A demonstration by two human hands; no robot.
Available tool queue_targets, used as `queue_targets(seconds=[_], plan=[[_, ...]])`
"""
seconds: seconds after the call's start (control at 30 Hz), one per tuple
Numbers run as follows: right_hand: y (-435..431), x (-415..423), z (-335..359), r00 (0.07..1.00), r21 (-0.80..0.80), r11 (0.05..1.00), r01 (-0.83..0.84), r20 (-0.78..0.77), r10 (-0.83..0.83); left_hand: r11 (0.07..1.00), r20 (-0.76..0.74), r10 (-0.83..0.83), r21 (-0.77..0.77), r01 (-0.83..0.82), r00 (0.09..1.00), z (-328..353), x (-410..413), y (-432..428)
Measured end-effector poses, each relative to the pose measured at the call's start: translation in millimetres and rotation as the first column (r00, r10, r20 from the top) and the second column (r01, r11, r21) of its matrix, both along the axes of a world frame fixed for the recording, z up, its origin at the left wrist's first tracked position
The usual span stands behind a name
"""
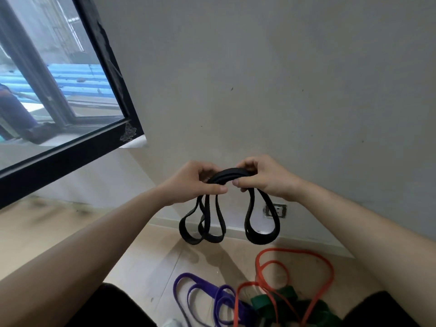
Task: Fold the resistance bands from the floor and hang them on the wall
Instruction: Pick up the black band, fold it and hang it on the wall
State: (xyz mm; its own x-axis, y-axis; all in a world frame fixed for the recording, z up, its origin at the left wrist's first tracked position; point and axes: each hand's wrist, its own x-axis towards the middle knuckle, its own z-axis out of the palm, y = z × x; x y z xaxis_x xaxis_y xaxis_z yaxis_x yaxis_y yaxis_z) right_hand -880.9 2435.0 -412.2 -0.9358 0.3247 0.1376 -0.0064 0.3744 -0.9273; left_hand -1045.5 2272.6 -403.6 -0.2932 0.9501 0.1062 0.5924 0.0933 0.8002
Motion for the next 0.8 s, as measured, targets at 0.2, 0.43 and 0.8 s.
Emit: queue_targets(seconds=[0.2, 0.43, 0.8], plan=[[-3, 5, 6, 0.975, 0.213, 0.977, 0.0, 0.218, -0.047, 0.994, -0.162, -0.103, -0.06, 0.095, 0.981, -14, -16, 7], [1, 3, -3, 0.947, 0.218, 0.975, 0.034, 0.305, -0.101, 0.986, -0.142, -0.162, -0.051, 0.156, 0.977, -29, -25, 12], [-11, -10, -6, 0.995, -0.096, 0.994, 0.058, 0.082, -0.051, 0.997, 0.108, -0.071, 0.004, 0.071, 0.992, -49, -24, -7]])
